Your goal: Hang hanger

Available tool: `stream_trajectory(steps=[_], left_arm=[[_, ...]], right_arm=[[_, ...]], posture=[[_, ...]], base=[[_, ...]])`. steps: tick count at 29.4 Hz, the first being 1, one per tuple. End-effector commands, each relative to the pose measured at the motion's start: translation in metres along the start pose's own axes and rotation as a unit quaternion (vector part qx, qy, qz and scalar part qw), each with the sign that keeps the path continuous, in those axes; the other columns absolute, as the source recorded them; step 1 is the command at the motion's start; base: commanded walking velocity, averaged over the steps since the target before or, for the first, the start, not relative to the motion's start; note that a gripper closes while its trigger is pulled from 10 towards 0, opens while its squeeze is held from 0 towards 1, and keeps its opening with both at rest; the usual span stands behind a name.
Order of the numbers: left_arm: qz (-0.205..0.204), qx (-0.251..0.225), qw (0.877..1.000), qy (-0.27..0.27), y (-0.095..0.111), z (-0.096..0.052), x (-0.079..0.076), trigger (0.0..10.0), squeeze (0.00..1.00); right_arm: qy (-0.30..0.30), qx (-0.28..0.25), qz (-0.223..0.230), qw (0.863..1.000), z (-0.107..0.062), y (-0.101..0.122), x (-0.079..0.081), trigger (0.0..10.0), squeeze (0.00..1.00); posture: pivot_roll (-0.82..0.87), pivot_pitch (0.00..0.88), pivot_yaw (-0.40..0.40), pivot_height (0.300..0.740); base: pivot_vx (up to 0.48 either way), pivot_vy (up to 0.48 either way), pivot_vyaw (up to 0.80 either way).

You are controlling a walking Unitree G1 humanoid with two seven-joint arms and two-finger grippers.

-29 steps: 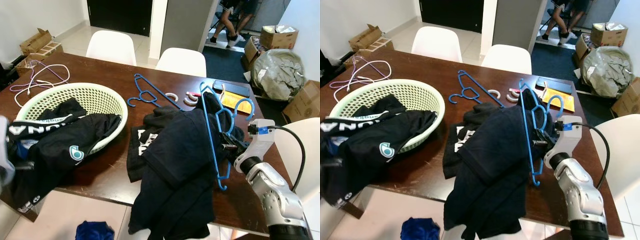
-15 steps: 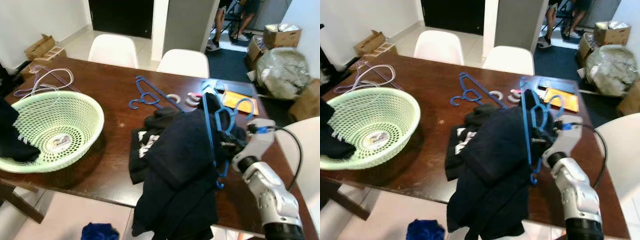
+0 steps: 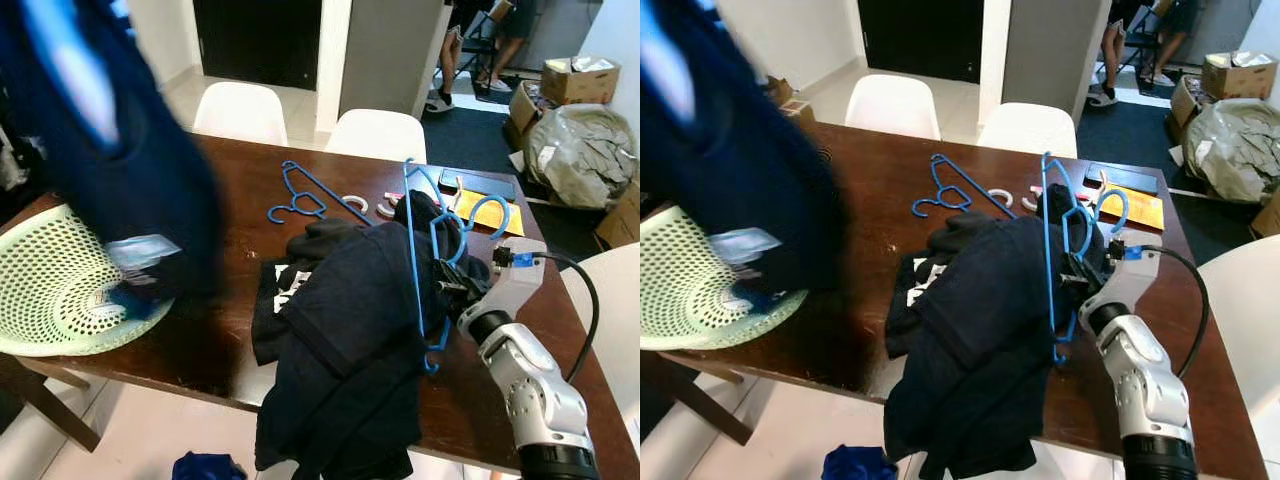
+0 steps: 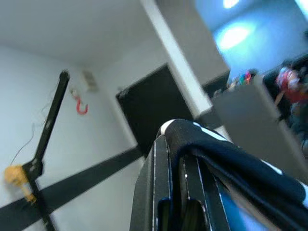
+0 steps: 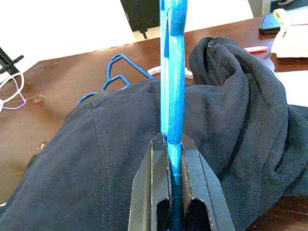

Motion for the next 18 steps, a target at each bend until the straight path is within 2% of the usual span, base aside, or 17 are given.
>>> stream_trajectory(steps=[1, 3, 5, 6, 7, 8, 9, 10, 11, 13, 15, 16, 17, 18], left_arm=[[-0.017, -0.041, 0.999, -0.006, 0.018, 0.004, -0.003, 10.0, 0.00], [-0.027, -0.045, 0.999, -0.014, 0.020, 0.005, -0.007, 10.0, 0.00], [-0.036, -0.046, 0.998, -0.025, 0.018, 0.005, -0.014, 10.0, 0.00], [-0.044, -0.041, 0.998, -0.026, 0.014, 0.005, -0.017, 10.0, 0.00], [-0.044, -0.041, 0.998, -0.026, 0.014, 0.005, -0.017, 10.0, 0.00], [-0.049, -0.038, 0.998, -0.027, 0.010, 0.005, -0.019, 10.0, 0.00], [-0.055, -0.034, 0.997, -0.028, 0.006, 0.005, -0.022, 10.0, 0.00], [-0.064, -0.030, 0.997, -0.030, 0.001, 0.005, -0.025, 10.0, 0.00], [-0.064, -0.030, 0.997, -0.030, 0.001, 0.005, -0.025, 10.0, 0.00], [-0.081, -0.027, 0.996, -0.031, -0.005, 0.006, -0.030, 10.0, 0.00], [-0.081, -0.027, 0.996, -0.031, -0.005, 0.006, -0.030, 10.0, 0.00], [-0.095, -0.026, 0.995, -0.033, -0.008, 0.007, -0.034, 10.0, 0.00], [-0.095, -0.026, 0.995, -0.033, -0.008, 0.007, -0.034, 10.0, 0.00], [-0.119, -0.023, 0.992, -0.035, -0.012, 0.009, -0.043, 10.0, 0.00]], right_arm=[[-0.006, -0.001, 0.013, 1.000, -0.001, -0.002, -0.004, 10.0, 0.00], [-0.015, -0.004, 0.026, 1.000, -0.001, -0.001, -0.007, 10.0, 0.00], [-0.037, -0.026, 0.078, 0.996, -0.001, 0.004, -0.017, 10.0, 0.00], [-0.037, -0.058, 0.148, 0.987, -0.003, 0.012, -0.024, 10.0, 0.00], [-0.037, -0.058, 0.148, 0.987, -0.003, 0.012, -0.024, 10.0, 0.00], [-0.030, -0.089, 0.209, 0.973, -0.006, 0.020, -0.029, 10.0, 0.00], [-0.017, -0.116, 0.252, 0.961, -0.008, 0.029, -0.031, 10.0, 0.00], [0.000, -0.147, 0.270, 0.952, -0.010, 0.043, -0.031, 10.0, 0.00], [0.000, -0.147, 0.270, 0.952, -0.010, 0.043, -0.031, 10.0, 0.00], [0.021, -0.182, 0.267, 0.946, -0.012, 0.064, -0.030, 10.0, 0.00], [0.021, -0.182, 0.267, 0.946, -0.012, 0.064, -0.030, 10.0, 0.00], [0.025, -0.199, 0.259, 0.945, -0.012, 0.076, -0.032, 10.0, 0.00], [0.025, -0.199, 0.259, 0.945, -0.012, 0.076, -0.032, 10.0, 0.00], [0.022, -0.210, 0.242, 0.947, -0.013, 0.087, -0.035, 10.0, 0.00]], posture=[[0.12, 0.000, -0.036, 0.740], [0.12, 0.000, -0.032, 0.740], [0.12, 0.000, -0.031, 0.740], [0.11, 0.000, -0.025, 0.740], [0.11, 0.000, -0.025, 0.740], [0.11, 0.000, -0.022, 0.740], [0.11, 0.000, -0.017, 0.740], [0.09, 0.000, -0.007, 0.740], [0.09, 0.000, -0.007, 0.740], [0.08, 0.000, 0.002, 0.740], [0.08, 0.000, 0.002, 0.740], [0.07, 0.000, 0.008, 0.740], [0.07, 0.000, 0.008, 0.740], [0.07, 0.000, 0.010, 0.740]], base=[[0.000, 0.000, -0.80], [0.000, 0.000, -0.80], [0.000, 0.000, -0.80], [0.000, 0.000, -0.80], [0.000, 0.000, -0.80], [0.000, 0.000, -0.80], [0.000, 0.000, -0.80], [0.000, 0.000, -0.80], [0.000, 0.000, -0.80], [0.000, 0.000, -0.80], [0.000, 0.000, -0.80], [0.000, 0.000, -0.80], [0.000, 0.000, -0.80], [0.000, 0.000, -0.80]])
Point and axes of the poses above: a point about 5 cm out from each wrist's last joint towards the gripper, its own z axis pointing out of the wrist towards the gripper, its own y axis along the axis of the wrist's last joint, x = y × z, the point moved 2 cm from there along z, pointing out of the wrist towards the gripper, and after that the axes turned 2 degrees about -z, right-handed, at the moved point
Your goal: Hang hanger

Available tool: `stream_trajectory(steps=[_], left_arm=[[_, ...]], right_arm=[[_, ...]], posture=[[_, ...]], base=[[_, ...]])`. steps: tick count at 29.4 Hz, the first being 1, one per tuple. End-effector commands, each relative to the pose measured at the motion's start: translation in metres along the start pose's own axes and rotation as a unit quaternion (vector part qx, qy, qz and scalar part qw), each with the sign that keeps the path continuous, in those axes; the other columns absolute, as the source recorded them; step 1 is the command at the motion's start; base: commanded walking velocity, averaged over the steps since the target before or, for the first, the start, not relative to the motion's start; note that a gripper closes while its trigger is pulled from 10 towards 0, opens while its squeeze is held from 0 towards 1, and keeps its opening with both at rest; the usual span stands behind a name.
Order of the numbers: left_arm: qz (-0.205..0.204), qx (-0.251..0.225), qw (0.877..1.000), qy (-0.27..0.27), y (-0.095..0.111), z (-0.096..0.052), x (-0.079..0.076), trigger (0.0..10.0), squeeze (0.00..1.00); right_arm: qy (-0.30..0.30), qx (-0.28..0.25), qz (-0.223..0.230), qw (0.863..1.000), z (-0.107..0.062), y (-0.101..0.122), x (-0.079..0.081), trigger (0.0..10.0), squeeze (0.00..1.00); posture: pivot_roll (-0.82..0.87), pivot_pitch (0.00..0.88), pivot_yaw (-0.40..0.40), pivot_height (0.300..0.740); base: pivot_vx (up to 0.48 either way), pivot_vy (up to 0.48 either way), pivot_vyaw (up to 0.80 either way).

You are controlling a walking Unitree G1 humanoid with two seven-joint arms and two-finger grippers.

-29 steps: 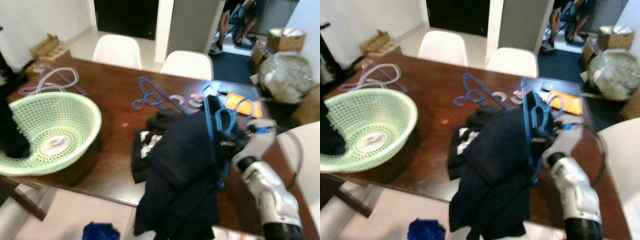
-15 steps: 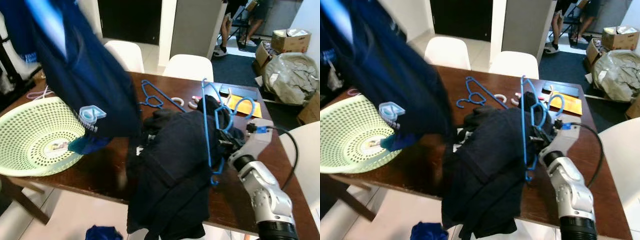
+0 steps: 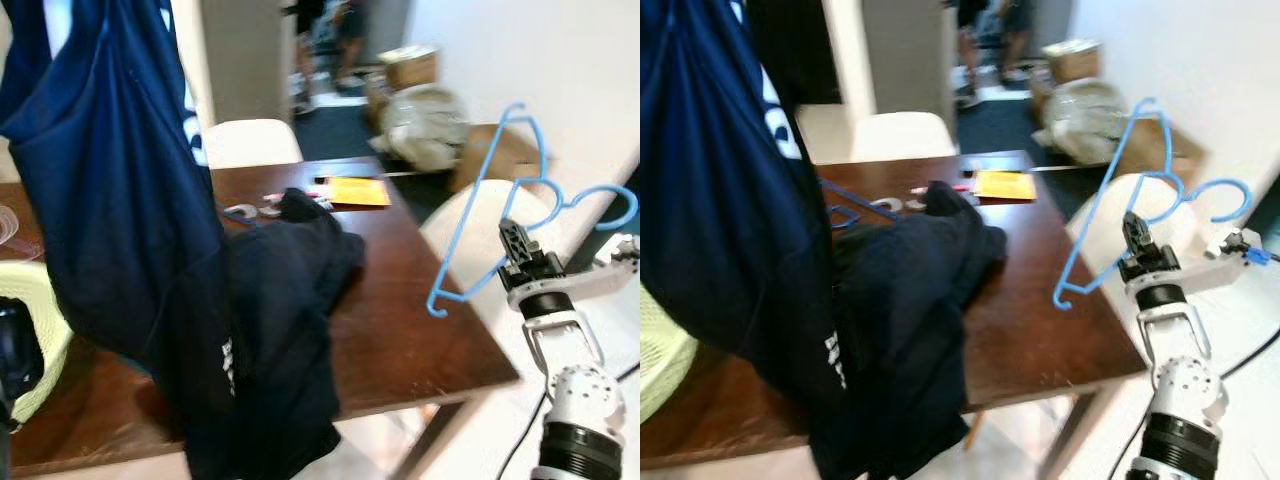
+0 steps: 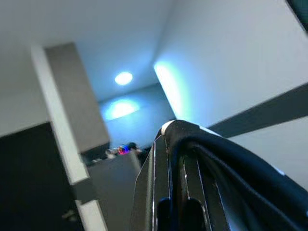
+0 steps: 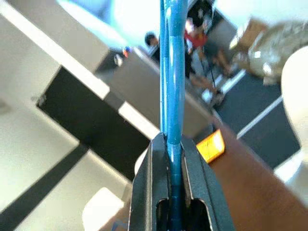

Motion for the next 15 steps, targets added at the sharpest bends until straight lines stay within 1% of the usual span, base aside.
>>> stream_trajectory(steps=[1, 2, 3, 4, 5, 6, 7, 8, 9, 10, 11, 12, 13, 14, 15], left_arm=[[-0.027, -0.007, 1.000, -0.009, -0.003, 0.004, -0.011, 10.0, 0.00], [-0.027, -0.007, 1.000, -0.009, -0.003, 0.004, -0.011, 10.0, 0.00], [-0.046, -0.008, 0.999, -0.016, -0.006, 0.006, -0.020, 10.0, 0.00], [-0.046, -0.008, 0.999, -0.016, -0.006, 0.006, -0.020, 10.0, 0.00], [-0.085, 0.000, 0.996, -0.036, -0.015, 0.006, -0.041, 10.0, 0.00], [-0.085, 0.000, 0.996, -0.036, -0.015, 0.006, -0.041, 10.0, 0.00], [-0.111, 0.007, 0.992, -0.053, -0.022, 0.005, -0.057, 10.0, 0.00], [-0.141, 0.021, 0.987, -0.073, -0.031, 0.002, -0.077, 10.0, 0.00], [-0.141, 0.021, 0.987, -0.073, -0.031, 0.002, -0.077, 10.0, 0.00], [-0.174, 0.036, 0.980, -0.092, -0.040, -0.003, -0.097, 10.0, 0.00], [-0.192, 0.049, 0.974, -0.112, -0.047, -0.009, -0.113, 10.0, 0.00], [-0.203, 0.056, 0.970, -0.124, -0.052, -0.013, -0.123, 10.0, 0.00], [-0.203, 0.056, 0.970, -0.124, -0.052, -0.013, -0.123, 10.0, 0.00], [-0.220, 0.062, 0.965, -0.128, -0.055, -0.018, -0.130, 10.0, 0.00], [-0.220, 0.062, 0.965, -0.128, -0.055, -0.018, -0.130, 10.0, 0.00]], right_arm=[[0.005, -0.012, -0.014, 1.000, 0.005, 0.010, 0.003, 10.0, 0.00], [0.005, -0.012, -0.014, 1.000, 0.005, 0.010, 0.003, 10.0, 0.00], [-0.002, -0.011, -0.028, 1.000, 0.006, 0.012, 0.002, 10.0, 0.00], [-0.002, -0.011, -0.028, 1.000, 0.006, 0.012, 0.002, 10.0, 0.00], [-0.027, 0.008, -0.061, 0.998, 0.005, 0.005, -0.007, 10.0, 0.00], [-0.027, 0.008, -0.061, 0.998, 0.005, 0.005, -0.007, 10.0, 0.00], [-0.046, 0.027, -0.089, 0.995, 0.003, -0.002, -0.014, 10.0, 0.00], [-0.063, 0.045, -0.106, 0.991, 0.000, -0.011, -0.020, 10.0, 0.00], [-0.063, 0.045, -0.106, 0.991, 0.000, -0.011, -0.020, 10.0, 0.00], [-0.070, 0.066, -0.126, 0.987, -0.003, -0.021, -0.024, 10.0, 0.00], [-0.070, 0.083, -0.140, 0.984, -0.006, -0.030, -0.025, 10.0, 0.00], [-0.070, 0.094, -0.148, 0.982, -0.007, -0.036, -0.025, 10.0, 0.00], [-0.070, 0.094, -0.148, 0.982, -0.007, -0.036, -0.025, 10.0, 0.00], [-0.070, 0.106, -0.153, 0.980, -0.010, -0.042, -0.026, 10.0, 0.00], [-0.070, 0.106, -0.153, 0.980, -0.010, -0.042, -0.026, 10.0, 0.00]], posture=[[0.07, 0.000, 0.011, 0.740], [0.07, 0.000, 0.011, 0.740], [0.07, 0.000, 0.011, 0.740], [0.07, 0.000, 0.011, 0.740], [0.07, 0.000, 0.012, 0.740], [0.07, 0.000, 0.012, 0.740], [0.07, 0.000, 0.012, 0.740], [0.07, 0.000, 0.013, 0.740], [0.07, 0.000, 0.013, 0.740], [0.07, 0.000, 0.012, 0.740], [0.07, 0.000, 0.012, 0.740], [0.06, 0.000, 0.012, 0.740], [0.06, 0.000, 0.012, 0.740], [0.06, 0.000, 0.015, 0.740], [0.06, 0.000, 0.015, 0.740]], base=[[0.000, 0.000, -0.80], [0.000, 0.000, -0.80], [0.000, 0.000, -0.80], [0.000, 0.000, -0.80], [0.000, 0.000, -0.80], [0.000, 0.000, -0.80], [0.000, 0.000, -0.80], [0.000, 0.000, -0.80], [0.000, 0.000, -0.80], [0.000, 0.000, -0.80], [0.000, 0.000, -0.80], [0.000, 0.000, -0.80], [0.000, 0.000, -0.80], [0.000, 0.000, -0.80], [0.000, 0.000, -0.80]])
Point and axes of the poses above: a point about 5 cm out from each wrist's last joint towards the gripper, its own z axis pointing out of the wrist towards the gripper, its own y axis along the axis of the wrist's last joint, x = y × z, the point moved 2 cm from there along z, pointing out of the wrist towards the gripper, and after that the axes turned 2 degrees about -z, right-handed, at the moved point
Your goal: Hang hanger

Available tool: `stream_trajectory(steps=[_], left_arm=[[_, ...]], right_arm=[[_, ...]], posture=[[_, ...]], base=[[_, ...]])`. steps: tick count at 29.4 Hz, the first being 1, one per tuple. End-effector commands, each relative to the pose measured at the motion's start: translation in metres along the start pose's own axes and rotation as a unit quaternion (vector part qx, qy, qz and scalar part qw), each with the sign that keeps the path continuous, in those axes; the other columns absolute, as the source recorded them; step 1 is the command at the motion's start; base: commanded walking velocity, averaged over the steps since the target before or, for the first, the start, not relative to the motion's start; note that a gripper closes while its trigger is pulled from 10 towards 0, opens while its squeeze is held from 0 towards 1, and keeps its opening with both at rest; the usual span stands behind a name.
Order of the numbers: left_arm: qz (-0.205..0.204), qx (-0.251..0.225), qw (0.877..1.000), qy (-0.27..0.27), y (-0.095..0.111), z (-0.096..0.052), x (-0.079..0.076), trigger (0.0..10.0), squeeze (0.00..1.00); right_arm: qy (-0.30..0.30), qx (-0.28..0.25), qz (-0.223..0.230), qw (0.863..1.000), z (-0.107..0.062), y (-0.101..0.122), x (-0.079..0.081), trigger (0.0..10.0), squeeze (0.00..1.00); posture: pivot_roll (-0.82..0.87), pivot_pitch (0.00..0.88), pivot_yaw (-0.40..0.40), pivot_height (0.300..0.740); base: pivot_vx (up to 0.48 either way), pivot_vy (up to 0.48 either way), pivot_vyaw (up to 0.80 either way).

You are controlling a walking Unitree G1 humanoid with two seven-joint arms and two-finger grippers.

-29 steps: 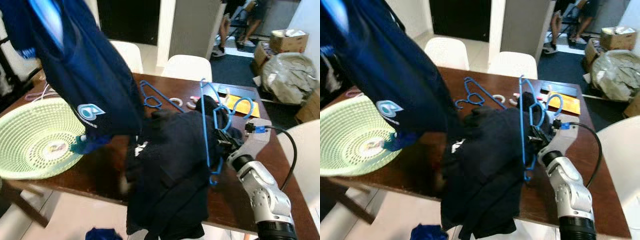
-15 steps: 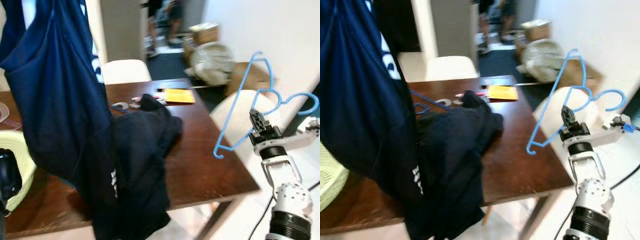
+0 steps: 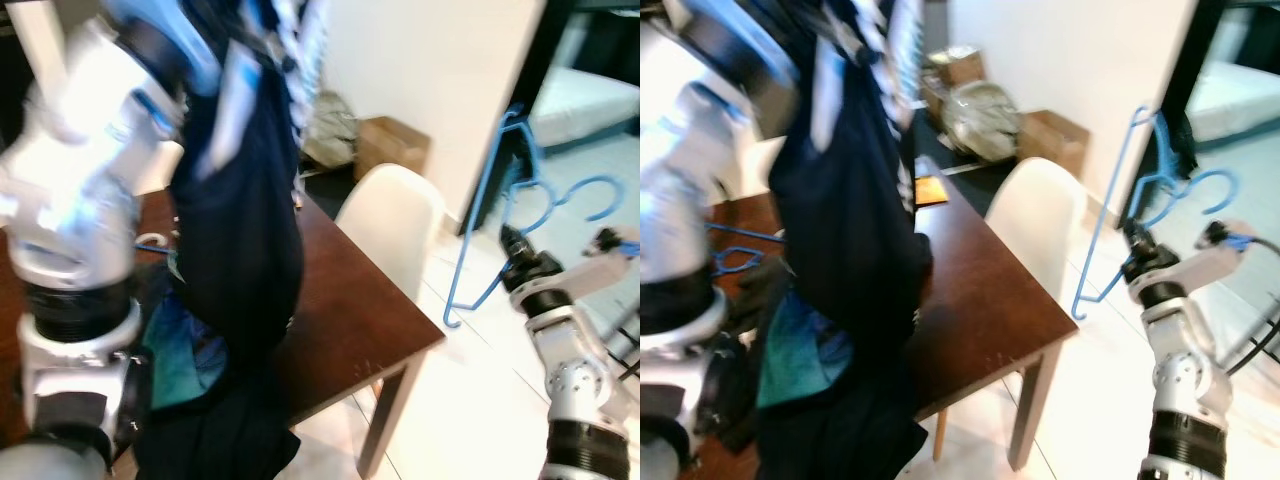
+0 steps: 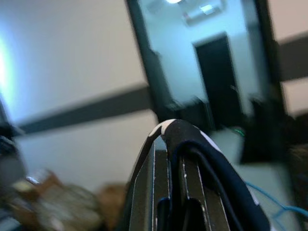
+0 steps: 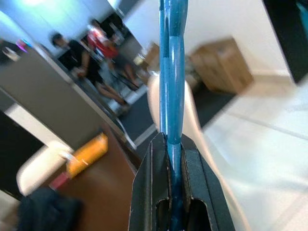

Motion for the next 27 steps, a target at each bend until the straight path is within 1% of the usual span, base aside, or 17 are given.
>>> stream_trajectory(steps=[1, 2, 3, 4, 5, 8, 11, 14, 16, 23, 27], left_arm=[[-0.005, -0.020, 1.000, -0.003, 0.007, -0.002, -0.007, 10.0, 0.00], [-0.016, -0.014, 1.000, 0.005, 0.000, -0.004, -0.009, 10.0, 0.00], [-0.016, -0.014, 1.000, 0.005, 0.000, -0.004, -0.009, 10.0, 0.00], [-0.024, -0.011, 1.000, 0.011, -0.005, -0.005, -0.010, 10.0, 0.00], [-0.024, -0.011, 1.000, 0.011, -0.005, -0.005, -0.010, 10.0, 0.00], [-0.040, 0.005, 0.999, 0.035, -0.023, -0.011, -0.008, 10.0, 0.00], [-0.042, 0.009, 0.998, 0.038, -0.027, -0.013, -0.009, 10.0, 0.00], [-0.043, 0.015, 0.998, 0.046, -0.033, -0.017, -0.008, 10.0, 0.00], [-0.045, 0.018, 0.997, 0.060, -0.038, -0.021, -0.003, 10.0, 0.00], [-0.050, 0.018, 0.996, 0.068, -0.041, -0.022, -0.002, 10.0, 0.00], [-0.053, 0.020, 0.996, 0.075, -0.046, -0.025, -0.002, 10.0, 0.00]], right_arm=[[-0.003, 0.005, -0.006, 1.000, 0.000, -0.005, 0.000, 10.0, 0.00], [-0.009, 0.023, -0.008, 1.000, -0.002, -0.016, -0.002, 10.0, 0.00], [-0.009, 0.023, -0.008, 1.000, -0.002, -0.016, -0.002, 10.0, 0.00], [-0.012, 0.035, -0.009, 0.999, -0.004, -0.023, -0.003, 10.0, 0.00], [-0.012, 0.035, -0.009, 0.999, -0.004, -0.023, -0.003, 10.0, 0.00], [-0.006, 0.034, -0.021, 0.999, -0.002, -0.021, -0.003, 10.0, 0.00], [-0.002, 0.035, -0.025, 0.999, -0.002, -0.021, -0.002, 10.0, 0.00], [0.000, 0.036, -0.032, 0.999, -0.002, -0.021, -0.001, 10.0, 0.00], [0.001, 0.036, -0.041, 0.999, -0.002, -0.022, -0.001, 10.0, 0.00], [0.005, 0.040, -0.050, 0.998, -0.003, -0.022, -0.001, 10.0, 0.00], [0.012, 0.045, -0.064, 0.997, -0.003, -0.022, 0.001, 10.0, 0.00]], posture=[[0.06, 0.000, 0.015, 0.740], [0.05, 0.000, 0.015, 0.740], [0.05, 0.000, 0.015, 0.740], [0.05, 0.000, 0.014, 0.740], [0.05, 0.000, 0.014, 0.740], [0.04, 0.000, 0.012, 0.740], [0.04, 0.000, 0.009, 0.740], [0.03, 0.000, 0.006, 0.740], [0.02, 0.000, 0.002, 0.740], [0.01, 0.000, -0.008, 0.740], [0.01, 0.000, -0.017, 0.740]], base=[[0.000, 0.000, -0.80], [0.000, 0.000, -0.80], [0.000, 0.000, -0.80], [0.000, 0.000, -0.80], [0.000, 0.000, -0.80], [0.000, 0.000, -0.80], [0.000, 0.000, -0.80], [0.000, -0.460, -0.80], [0.000, -0.469, -0.80], [0.000, -0.472, -0.80], [0.000, -0.478, -0.80]])
Point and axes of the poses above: a point about 5 cm out from each wrist's last joint towards the gripper, its own z axis pointing out of the wrist towards the gripper, its own y axis along the axis of the wrist's last joint, x = y × z, the point moved 2 cm from there along z, pointing out of the wrist towards the gripper, and after that the axes turned 2 degrees about -z, right-handed, at the moved point
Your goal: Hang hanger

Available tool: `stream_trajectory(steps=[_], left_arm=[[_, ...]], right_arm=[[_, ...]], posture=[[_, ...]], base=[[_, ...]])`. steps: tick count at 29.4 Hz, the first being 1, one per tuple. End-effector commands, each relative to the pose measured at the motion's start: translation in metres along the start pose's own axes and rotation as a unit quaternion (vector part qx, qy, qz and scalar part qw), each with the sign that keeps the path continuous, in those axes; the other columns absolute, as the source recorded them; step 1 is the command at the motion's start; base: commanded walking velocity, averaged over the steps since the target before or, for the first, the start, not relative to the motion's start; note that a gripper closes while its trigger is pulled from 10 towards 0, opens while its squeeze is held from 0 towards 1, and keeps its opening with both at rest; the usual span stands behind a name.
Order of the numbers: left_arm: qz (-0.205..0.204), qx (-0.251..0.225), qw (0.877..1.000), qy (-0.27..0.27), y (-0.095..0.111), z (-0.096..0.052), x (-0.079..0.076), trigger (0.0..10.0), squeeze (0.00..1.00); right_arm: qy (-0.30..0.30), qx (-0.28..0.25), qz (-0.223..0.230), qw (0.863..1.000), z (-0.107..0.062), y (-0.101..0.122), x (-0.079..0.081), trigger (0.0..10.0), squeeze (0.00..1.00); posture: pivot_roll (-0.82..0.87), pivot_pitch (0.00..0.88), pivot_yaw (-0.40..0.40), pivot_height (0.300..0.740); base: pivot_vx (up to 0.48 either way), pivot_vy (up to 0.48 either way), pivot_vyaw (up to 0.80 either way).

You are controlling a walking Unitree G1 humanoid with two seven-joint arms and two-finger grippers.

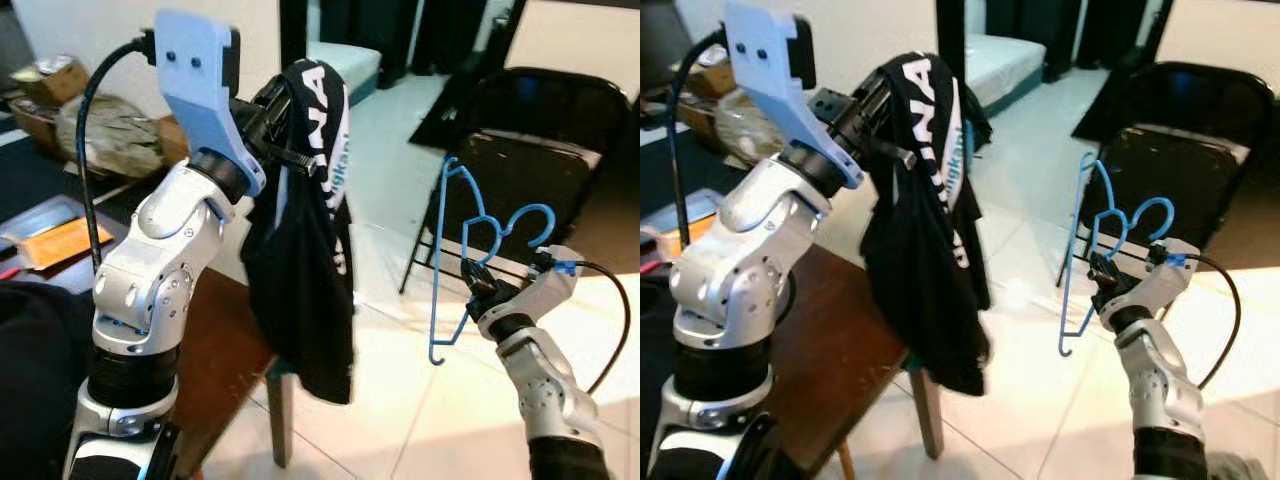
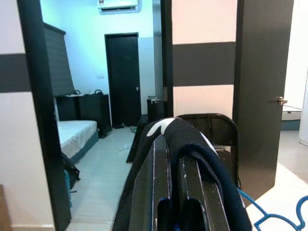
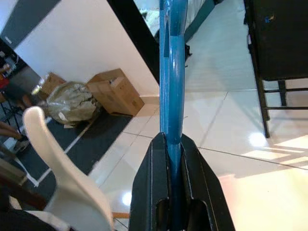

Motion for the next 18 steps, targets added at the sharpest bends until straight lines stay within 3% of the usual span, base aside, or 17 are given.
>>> stream_trajectory(steps=[1, 13, 18], left_arm=[[-0.003, -0.005, 1.000, -0.002, -0.001, -0.001, -0.004, 10.0, 0.00], [-0.005, -0.004, 1.000, 0.003, -0.005, -0.003, -0.003, 10.0, 0.00], [0.004, 0.018, 1.000, 0.007, -0.013, -0.005, 0.002, 10.0, 0.00]], right_arm=[[-0.011, -0.004, -0.012, 1.000, -0.003, 0.005, -0.007, 10.0, 0.00], [-0.008, -0.001, -0.021, 1.000, -0.003, 0.006, -0.007, 10.0, 0.00], [-0.007, 0.001, -0.024, 1.000, -0.003, 0.006, -0.006, 10.0, 0.00]], posture=[[0.01, 0.000, -0.018, 0.740], [0.00, 0.000, -0.024, 0.740], [0.00, 0.000, -0.024, 0.740]], base=[[0.000, -0.480, -0.80], [0.000, -0.480, -0.80], [0.000, -0.129, -0.80]])
Point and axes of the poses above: a point about 5 cm out from each wrist's last joint towards the gripper, its own z axis pointing out of the wrist towards the gripper, its own y axis along the axis of the wrist's last joint, x = y × z, the point moved 2 cm from there along z, pointing out of the wrist towards the gripper, and after that the axes turned 2 degrees about -z, right-handed, at the moved point
